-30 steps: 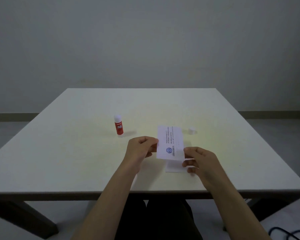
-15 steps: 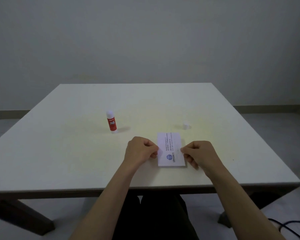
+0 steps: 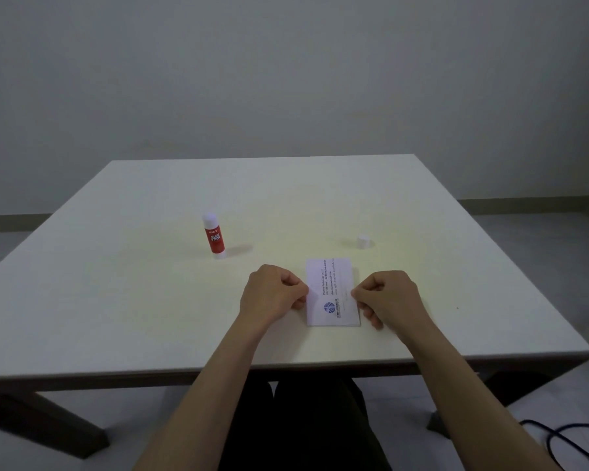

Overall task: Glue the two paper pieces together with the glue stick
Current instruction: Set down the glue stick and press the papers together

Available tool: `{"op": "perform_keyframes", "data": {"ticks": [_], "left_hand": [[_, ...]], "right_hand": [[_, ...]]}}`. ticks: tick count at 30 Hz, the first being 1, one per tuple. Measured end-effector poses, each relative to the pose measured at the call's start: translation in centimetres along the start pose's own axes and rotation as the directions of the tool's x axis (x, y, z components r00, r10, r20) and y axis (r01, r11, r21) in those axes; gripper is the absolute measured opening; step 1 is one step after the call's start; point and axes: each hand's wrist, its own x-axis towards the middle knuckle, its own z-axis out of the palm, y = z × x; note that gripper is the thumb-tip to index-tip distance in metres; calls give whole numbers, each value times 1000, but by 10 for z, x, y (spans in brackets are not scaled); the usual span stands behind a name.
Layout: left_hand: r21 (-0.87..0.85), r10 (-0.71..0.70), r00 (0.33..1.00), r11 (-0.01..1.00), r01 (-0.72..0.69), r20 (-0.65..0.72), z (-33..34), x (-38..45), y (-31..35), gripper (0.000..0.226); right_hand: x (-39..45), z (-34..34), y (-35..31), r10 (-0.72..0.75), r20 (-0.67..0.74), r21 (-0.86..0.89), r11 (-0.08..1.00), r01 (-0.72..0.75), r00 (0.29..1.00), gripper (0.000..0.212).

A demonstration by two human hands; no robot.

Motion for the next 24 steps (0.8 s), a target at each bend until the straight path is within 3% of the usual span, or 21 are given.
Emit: {"op": "perform_keyframes", "data": {"ticks": [11,15,20,22,24], "left_hand": [[142,64,998,988,-60,-23,5,1,2,13],[208,97,995,974,-89,-30,8,2,4,6],[250,171,982,957,-147,-80,11,4,-4,5],[224,264,963,943,-247,-50,7,5,-9,19],[292,367,920,873,-391,136,3,9,-12,48]], "right_hand": [[0,5,-5,-54,-9,-183,982,52,998,10],[2,7,-9,-76,22,-334,939,79,997,20],[5,4,-7,-74,24,-298,951,78,997,34],[6,5,-6,-78,25,-294,952,82,997,36],[7,5,-5,-88,21,-307,947,90,996,37]]}}
